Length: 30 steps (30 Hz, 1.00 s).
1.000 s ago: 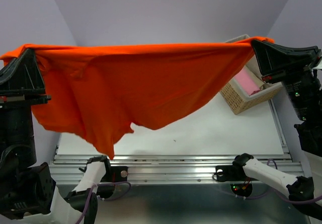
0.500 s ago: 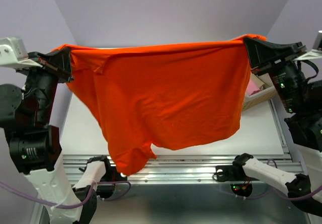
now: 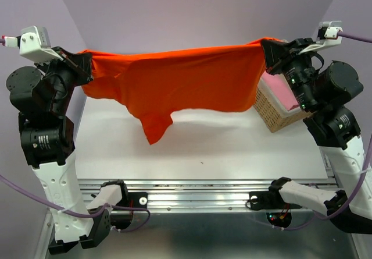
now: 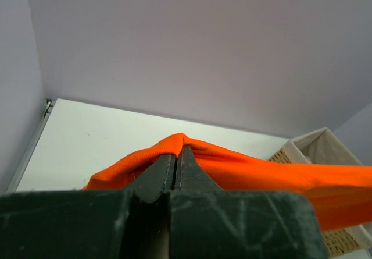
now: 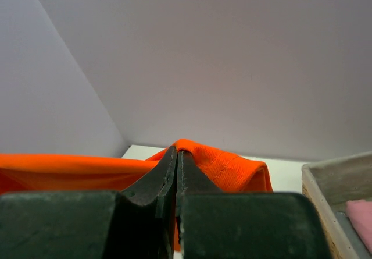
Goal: Roll the t-shirts
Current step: Flatten out the T-shirt at the center of the board.
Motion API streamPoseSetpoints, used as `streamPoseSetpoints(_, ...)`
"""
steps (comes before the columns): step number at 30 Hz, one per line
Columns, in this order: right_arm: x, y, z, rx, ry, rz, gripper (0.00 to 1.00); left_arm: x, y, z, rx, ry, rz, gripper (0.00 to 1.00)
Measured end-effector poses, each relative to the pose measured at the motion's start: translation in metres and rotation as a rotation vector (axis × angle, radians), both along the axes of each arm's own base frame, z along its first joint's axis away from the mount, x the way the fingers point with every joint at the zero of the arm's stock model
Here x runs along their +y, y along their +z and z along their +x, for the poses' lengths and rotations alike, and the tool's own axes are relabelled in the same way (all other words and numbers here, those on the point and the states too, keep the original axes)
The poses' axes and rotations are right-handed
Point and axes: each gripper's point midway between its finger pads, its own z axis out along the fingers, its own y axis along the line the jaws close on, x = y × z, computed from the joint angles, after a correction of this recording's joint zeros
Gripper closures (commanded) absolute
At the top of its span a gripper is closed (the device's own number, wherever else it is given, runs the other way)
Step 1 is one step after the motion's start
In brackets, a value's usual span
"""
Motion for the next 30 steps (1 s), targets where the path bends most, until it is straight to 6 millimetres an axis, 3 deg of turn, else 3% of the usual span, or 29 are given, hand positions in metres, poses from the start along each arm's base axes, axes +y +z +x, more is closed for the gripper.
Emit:
streamPoseSetpoints(6, -0.008, 0.008, -0.01, -0.025, -0.011, 0.007, 0.99, -0.004, 0.011, -0.014, -0.045, -0.013, 0.007, 1.0)
streamPoseSetpoints(11, -0.022, 0.025, -0.03, -0.076, -0.014, 0.027, 0.99, -0.011, 0.028, -0.033, -0.104, -0.036, 0.015, 1.0)
streamPoseSetpoints(17, -0.042, 0.058, -0.065, -0.175, -0.008, 0.067, 0.99, -0.022, 0.065, -0.069, -0.221, -0.07, 0.037, 1.0)
streamPoseSetpoints(23, -0.05, 0.077, -0.084, -0.232, 0.01, 0.089, 0.99, -0.033, 0.108, -0.121, -0.377, -0.092, 0.073, 1.0)
streamPoseSetpoints(26, -0.05, 0.079, -0.084, -0.235, 0.009, 0.084, 0.99, -0.036, 0.114, -0.135, -0.409, -0.095, 0.085, 1.0)
streamPoseSetpoints(30, -0.041, 0.072, -0.068, -0.212, 0.002, 0.057, 0.99, -0.033, 0.102, -0.127, -0.373, -0.083, 0.084, 1.0)
